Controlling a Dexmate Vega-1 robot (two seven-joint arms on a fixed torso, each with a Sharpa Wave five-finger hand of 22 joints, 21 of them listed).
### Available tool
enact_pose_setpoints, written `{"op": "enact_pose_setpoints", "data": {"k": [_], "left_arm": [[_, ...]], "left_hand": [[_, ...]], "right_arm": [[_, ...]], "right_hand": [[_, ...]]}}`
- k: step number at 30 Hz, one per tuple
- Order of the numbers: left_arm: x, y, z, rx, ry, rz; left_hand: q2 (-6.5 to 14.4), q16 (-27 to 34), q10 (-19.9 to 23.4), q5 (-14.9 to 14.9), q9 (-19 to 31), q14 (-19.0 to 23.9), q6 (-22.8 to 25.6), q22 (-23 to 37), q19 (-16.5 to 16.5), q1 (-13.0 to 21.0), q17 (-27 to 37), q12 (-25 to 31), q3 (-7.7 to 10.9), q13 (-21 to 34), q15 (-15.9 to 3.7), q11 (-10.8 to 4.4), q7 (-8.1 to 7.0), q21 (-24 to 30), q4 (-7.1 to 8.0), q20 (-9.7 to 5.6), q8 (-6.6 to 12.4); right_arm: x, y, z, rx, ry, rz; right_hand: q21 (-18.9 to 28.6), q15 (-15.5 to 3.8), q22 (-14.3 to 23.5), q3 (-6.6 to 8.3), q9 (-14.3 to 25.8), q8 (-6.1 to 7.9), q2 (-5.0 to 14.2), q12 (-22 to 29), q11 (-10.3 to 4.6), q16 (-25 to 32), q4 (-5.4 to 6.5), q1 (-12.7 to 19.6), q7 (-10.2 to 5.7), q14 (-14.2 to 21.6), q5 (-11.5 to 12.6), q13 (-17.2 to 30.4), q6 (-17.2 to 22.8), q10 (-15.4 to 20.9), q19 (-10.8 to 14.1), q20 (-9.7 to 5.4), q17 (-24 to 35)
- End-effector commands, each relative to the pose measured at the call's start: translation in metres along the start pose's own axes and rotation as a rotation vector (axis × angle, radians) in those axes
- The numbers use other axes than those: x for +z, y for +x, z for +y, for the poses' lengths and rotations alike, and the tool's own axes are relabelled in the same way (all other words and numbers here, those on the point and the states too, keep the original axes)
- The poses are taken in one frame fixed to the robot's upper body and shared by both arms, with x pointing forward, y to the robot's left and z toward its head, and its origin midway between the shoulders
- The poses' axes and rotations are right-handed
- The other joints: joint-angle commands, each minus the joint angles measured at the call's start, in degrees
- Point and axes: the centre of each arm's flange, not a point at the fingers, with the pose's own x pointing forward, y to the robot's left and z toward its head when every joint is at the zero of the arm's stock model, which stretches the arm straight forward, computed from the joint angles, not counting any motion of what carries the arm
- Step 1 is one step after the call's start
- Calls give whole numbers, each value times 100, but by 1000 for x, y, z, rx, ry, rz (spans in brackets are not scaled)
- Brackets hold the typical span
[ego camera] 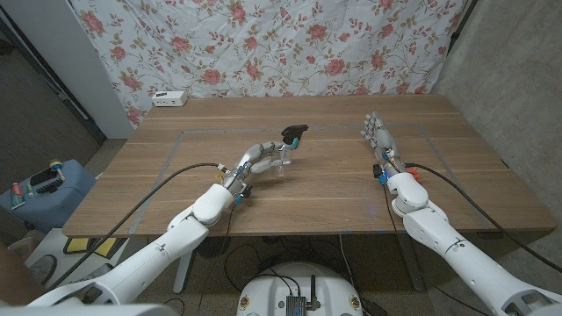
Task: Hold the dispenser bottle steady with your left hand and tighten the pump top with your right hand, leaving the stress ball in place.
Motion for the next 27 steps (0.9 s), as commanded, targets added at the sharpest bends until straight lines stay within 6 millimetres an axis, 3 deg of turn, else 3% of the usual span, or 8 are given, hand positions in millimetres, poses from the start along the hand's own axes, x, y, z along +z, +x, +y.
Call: {"op": "enact_pose_setpoints", "data": {"k": [1,9,27], "left_arm": [[3,7,-1,26,-24,-23],[3,19,-5,30,-46,-41],[17,43,-13,23,-50,-83]], "left_hand": [[159,2,47,-11,8,122,401,11,123,-8,15,10,84,14,-517,36,59,46,58,-729,-12],[232,1,22,-12,7,333,408,7,322,-9,18,-32,131,28,-586,109,86,64,69,-699,-60],[243,-50,132,-18,10,512,530,3,435,-19,3,-33,165,49,-608,103,143,25,60,-705,-71]], "right_arm": [[7,5,4,24,-21,-4],[17,8,5,45,-42,-8],[33,10,4,73,-71,-27]], "right_hand": [[18,-65,12,15,7,-5,15,-9,29,-13,-13,-38,-19,-46,39,17,24,-6,-17,-397,7],[18,-53,12,18,7,0,23,-10,18,-13,-12,-40,-27,-49,41,18,39,-10,-18,-391,7],[20,-46,12,23,8,3,33,-8,28,-12,-7,-48,-23,-51,43,18,59,-5,-15,-387,9]]}}
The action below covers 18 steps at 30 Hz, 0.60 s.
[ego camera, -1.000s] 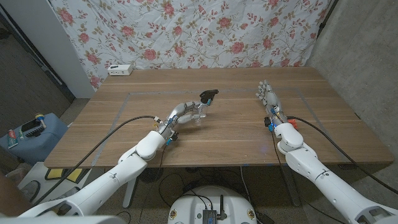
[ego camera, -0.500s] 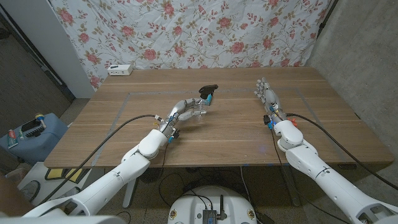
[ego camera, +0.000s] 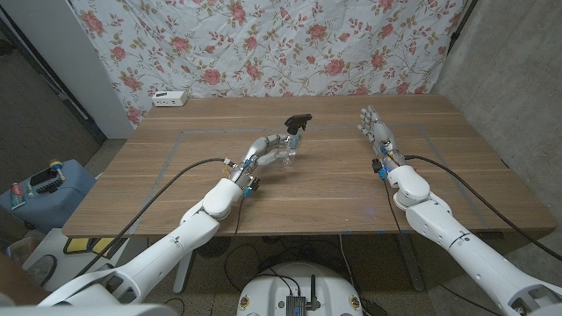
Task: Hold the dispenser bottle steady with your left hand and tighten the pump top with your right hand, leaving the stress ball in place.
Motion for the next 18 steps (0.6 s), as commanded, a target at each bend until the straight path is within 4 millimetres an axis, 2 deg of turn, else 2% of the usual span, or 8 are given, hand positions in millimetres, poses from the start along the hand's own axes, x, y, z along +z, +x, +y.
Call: {"op": "enact_pose_setpoints", "data": {"k": [1,11,18], "left_arm": [[9,16,-5,-4,-2,-30],[11,22,-6,-6,-4,-45],[12,30,-7,-16,-4,-58]], "left_hand": [[241,-10,72,13,11,86,389,2,67,-20,1,-10,141,33,-524,-29,1,0,83,-681,3],[246,-34,143,11,13,147,429,3,92,-32,-2,-5,154,38,-527,-37,4,-19,84,-688,-6],[250,-46,169,9,14,186,477,3,96,-47,-2,-13,159,34,-525,-38,8,-33,89,-692,-2]], "right_arm": [[13,2,-2,18,-26,-17],[24,-1,0,33,-54,-20],[39,-2,1,62,-112,-10]], "right_hand": [[20,-34,12,23,8,4,9,-7,25,-12,-8,-24,-27,1,43,17,61,-4,-15,-387,10],[22,-37,12,26,8,2,5,-4,33,-14,-13,-21,-31,-2,43,18,65,5,-9,-370,8],[31,-20,12,26,7,-5,-11,4,35,-11,-27,-11,-52,10,43,18,53,27,17,-333,5]]}}
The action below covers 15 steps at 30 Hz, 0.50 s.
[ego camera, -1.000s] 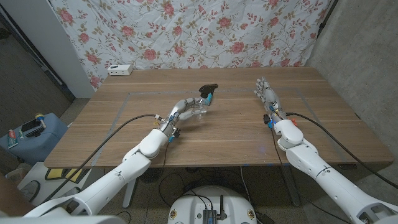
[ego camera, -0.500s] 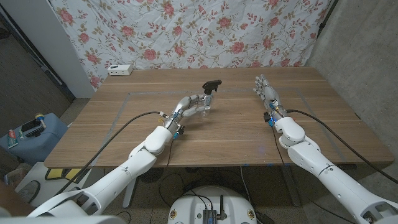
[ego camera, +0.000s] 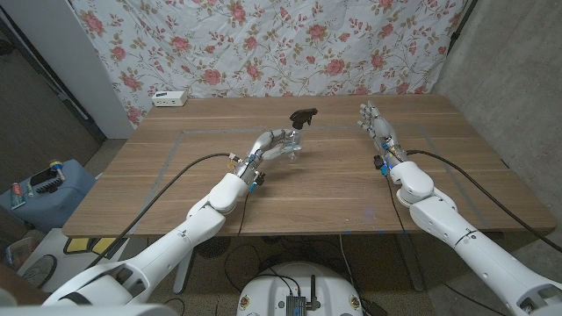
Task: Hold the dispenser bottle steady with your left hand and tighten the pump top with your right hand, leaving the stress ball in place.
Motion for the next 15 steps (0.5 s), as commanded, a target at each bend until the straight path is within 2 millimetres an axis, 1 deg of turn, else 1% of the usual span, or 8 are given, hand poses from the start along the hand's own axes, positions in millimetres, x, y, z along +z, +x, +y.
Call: {"op": "enact_pose_setpoints", "data": {"k": [1,3,4,8,9,12,13,15], "left_arm": [[3,14,-2,-13,-1,-25],[3,16,-3,-16,-3,-27],[3,18,-3,-16,-3,-29],[3,23,-6,-20,-4,-35],[3,24,-6,-20,-6,-36],[2,28,-9,-23,-9,-40],[2,30,-9,-25,-10,-41],[1,33,-11,-28,-12,-44]], "left_hand": [[250,-4,65,10,14,74,353,3,53,-47,-3,-17,137,7,-484,-5,-54,-11,112,-714,42],[246,-10,70,10,15,79,362,3,54,-49,-4,-20,137,6,-487,1,-62,-15,110,-714,41],[242,-16,78,10,15,81,365,3,55,-50,-6,-20,137,7,-490,4,-65,-17,108,-709,39],[240,-28,90,10,15,87,374,4,59,-46,-8,-26,143,4,-504,4,-68,-22,103,-712,35],[240,-31,99,10,16,91,378,4,58,-48,-8,-26,144,4,-505,25,-71,-25,103,-711,33],[240,-37,100,9,16,98,383,4,62,-50,-9,-32,146,2,-506,18,-70,-27,103,-712,30],[240,-42,102,9,16,104,389,4,62,-54,-9,-38,148,1,-504,-24,-71,-30,104,-715,28],[237,-48,106,8,17,107,400,4,65,-56,-10,-42,148,0,-503,-25,-76,-32,103,-718,28]], "right_arm": [[22,-2,0,39,-78,10],[27,-1,-1,49,-97,11],[29,-1,-1,52,-105,12],[35,0,-2,70,-136,9],[37,0,-2,72,-145,9],[42,2,-3,82,-174,11],[44,3,-3,84,-181,13],[47,4,-3,92,-192,4]], "right_hand": [[32,-23,11,26,7,-8,-18,4,13,-9,-34,-4,-21,16,20,18,6,29,22,-328,4],[34,-20,11,26,7,-11,-27,4,18,-9,-44,5,-30,19,19,18,-1,30,29,-322,2],[33,-25,11,28,7,-11,-37,11,44,-10,-56,17,-32,22,19,18,-3,49,29,-319,-1],[46,-43,11,38,7,-12,-54,28,45,-10,-92,58,-33,34,20,19,-6,100,72,-310,-8],[49,-45,10,42,6,-12,-58,32,42,-11,-106,75,-30,36,21,20,-7,113,85,-315,-11],[51,-57,10,53,6,-9,-69,46,37,-12,-139,114,-37,44,22,21,-2,157,99,-314,-16],[49,-58,10,56,6,-6,-73,47,27,-13,-150,127,-44,44,22,22,5,164,99,-316,-18],[49,-74,10,65,6,0,-80,56,13,-11,-176,158,-49,55,23,23,20,194,107,-312,-22]]}}
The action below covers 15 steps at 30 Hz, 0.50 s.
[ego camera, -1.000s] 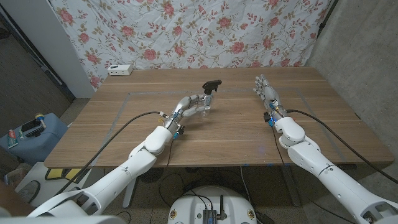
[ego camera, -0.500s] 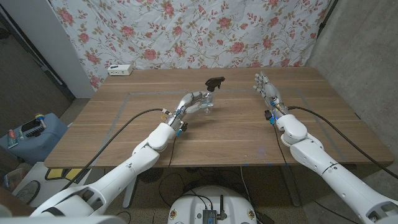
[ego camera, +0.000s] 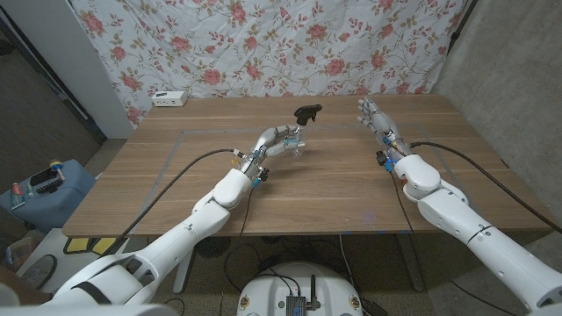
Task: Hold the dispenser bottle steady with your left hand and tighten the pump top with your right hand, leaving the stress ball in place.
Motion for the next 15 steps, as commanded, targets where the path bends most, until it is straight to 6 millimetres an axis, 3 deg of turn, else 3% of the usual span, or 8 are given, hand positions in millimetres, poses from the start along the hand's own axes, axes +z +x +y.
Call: {"op": "enact_pose_setpoints", "data": {"k": [1,10,15], "left_arm": [[-1,18,-7,-15,-9,-20],[-2,34,-18,-19,-18,-39],[-1,41,-22,-20,-23,-43]], "left_hand": [[236,-17,38,40,17,73,353,4,66,-59,19,-21,149,15,-477,-32,-61,-12,103,-716,2],[235,-33,60,39,18,96,367,5,70,-76,19,-35,153,11,-474,-22,-81,-21,107,-719,-10],[238,-42,88,39,19,108,397,5,82,-79,18,-38,160,9,-481,-22,-79,-22,106,-718,-9]], "right_arm": [[21,4,-4,46,-102,-3],[39,9,-12,79,-195,3],[46,10,-16,98,-245,10]], "right_hand": [[49,-82,10,28,6,2,-4,35,-10,-11,-64,92,-53,60,23,11,25,87,46,-314,-9],[52,-92,9,62,7,2,-30,36,-13,-14,-164,211,-101,75,22,15,25,124,84,-309,-19],[55,-105,7,123,10,13,-118,35,-46,-18,-401,488,-137,98,14,20,25,174,160,-325,-29]]}}
